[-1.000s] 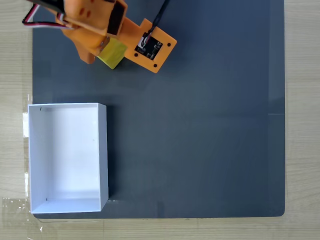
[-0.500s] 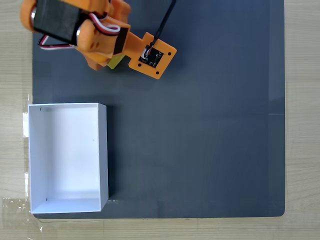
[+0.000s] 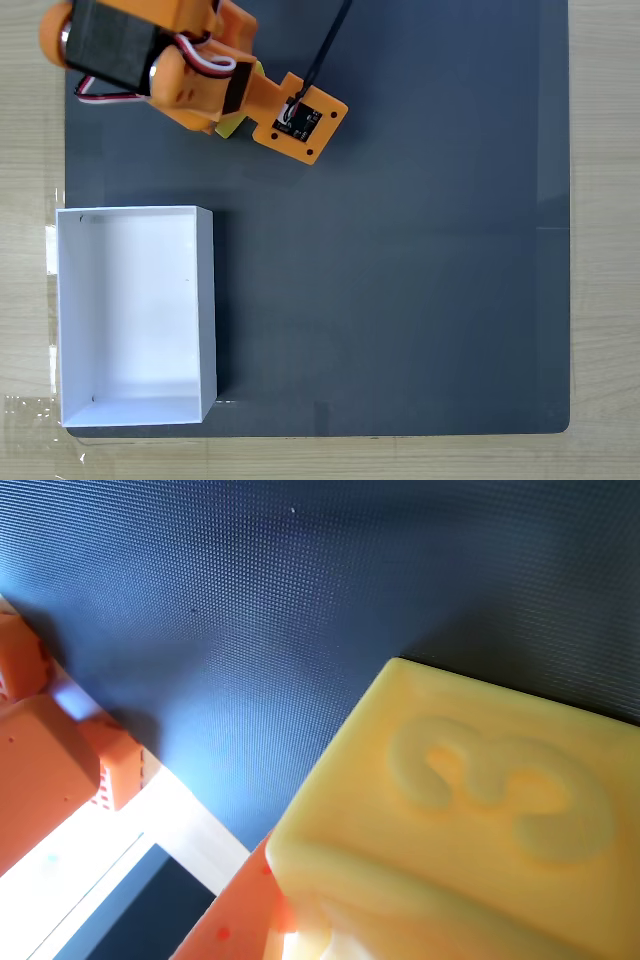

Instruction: Grasp a yellow block and put it in the box

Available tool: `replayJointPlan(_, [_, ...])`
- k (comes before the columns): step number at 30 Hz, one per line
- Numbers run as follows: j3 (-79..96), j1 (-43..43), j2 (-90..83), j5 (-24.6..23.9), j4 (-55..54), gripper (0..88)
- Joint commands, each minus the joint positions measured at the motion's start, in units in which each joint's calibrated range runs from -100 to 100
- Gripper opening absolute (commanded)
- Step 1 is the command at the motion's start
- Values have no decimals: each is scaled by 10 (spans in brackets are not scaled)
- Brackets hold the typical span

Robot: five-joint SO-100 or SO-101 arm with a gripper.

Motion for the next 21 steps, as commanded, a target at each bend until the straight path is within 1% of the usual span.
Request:
replayJointPlan(1, [-8,-2,-6,0,2,167])
replayJointPlan(4, [-8,-4,-11,0,2,167])
replayJointPlan(9, [-9,-42,-61,0,6,167])
replayJointPlan(12, [-8,-91,-122,0,2,167])
replayJointPlan(16, [-8,-187,-224,0,-3,167])
replayJointPlan(21, [-8,-266,-346,0,-90,167])
